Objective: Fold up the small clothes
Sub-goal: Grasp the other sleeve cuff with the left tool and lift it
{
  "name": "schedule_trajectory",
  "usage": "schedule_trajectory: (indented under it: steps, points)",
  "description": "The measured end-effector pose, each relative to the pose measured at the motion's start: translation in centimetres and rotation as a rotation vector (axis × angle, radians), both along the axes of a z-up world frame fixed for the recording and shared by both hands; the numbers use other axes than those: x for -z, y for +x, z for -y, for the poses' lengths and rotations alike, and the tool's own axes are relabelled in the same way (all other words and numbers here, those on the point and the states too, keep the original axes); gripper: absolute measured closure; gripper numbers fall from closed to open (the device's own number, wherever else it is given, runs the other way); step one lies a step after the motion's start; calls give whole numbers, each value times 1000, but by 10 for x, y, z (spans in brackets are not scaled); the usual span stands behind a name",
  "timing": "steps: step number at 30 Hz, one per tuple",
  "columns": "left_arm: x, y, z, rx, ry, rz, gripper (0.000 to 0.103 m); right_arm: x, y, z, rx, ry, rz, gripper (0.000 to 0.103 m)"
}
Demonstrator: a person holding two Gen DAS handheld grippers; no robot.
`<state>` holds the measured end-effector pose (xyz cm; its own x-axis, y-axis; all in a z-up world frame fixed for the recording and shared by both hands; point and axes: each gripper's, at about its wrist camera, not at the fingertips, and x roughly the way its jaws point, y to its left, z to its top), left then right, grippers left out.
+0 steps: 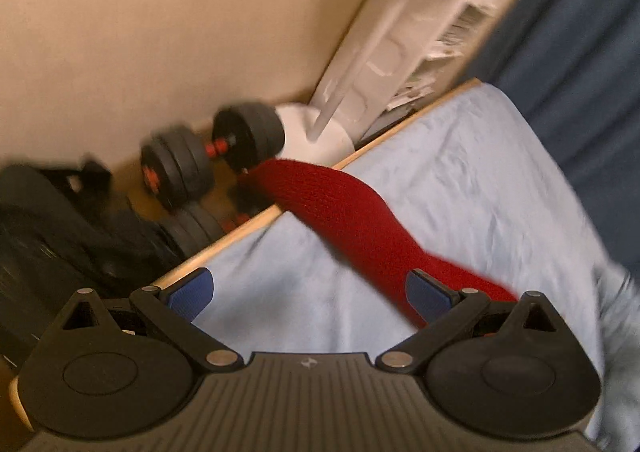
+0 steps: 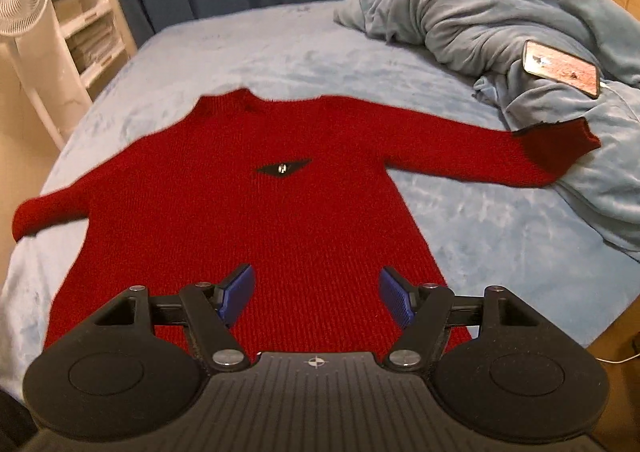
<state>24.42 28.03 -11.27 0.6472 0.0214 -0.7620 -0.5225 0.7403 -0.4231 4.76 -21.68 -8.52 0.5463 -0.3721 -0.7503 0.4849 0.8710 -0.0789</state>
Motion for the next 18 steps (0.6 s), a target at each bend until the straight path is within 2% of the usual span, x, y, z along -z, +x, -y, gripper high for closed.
schedule_trajectory:
  steps: [4, 8, 10, 12, 14, 15, 16, 18]
  points:
    - [31, 43, -24, -57, -181, -22, 1, 12, 13, -3, 5, 14, -54, 32]
    - [65, 86, -39, -113, -397, -55, 1, 22, 22, -5, -11, 9, -103, 32]
    - [75, 104, -36, -151, -430, -87, 1, 26, 26, -6, -16, 0, -114, 32]
    - [77, 124, -29, -178, -389, -112, 11, 28, 27, -4, -17, -3, -119, 32]
    - [65, 139, -17, -156, -317, -103, 60, 28, 25, -2, -15, -5, -120, 32]
    - [58, 147, -12, -140, -280, -102, 74, 28, 24, 0, -14, -7, -118, 32]
    - [49, 153, -6, -124, -249, -93, 79, 29, 22, 2, -12, -10, -116, 32]
    - [23, 157, 12, -108, -188, -61, 80, 30, 17, 8, -1, -13, -119, 32]
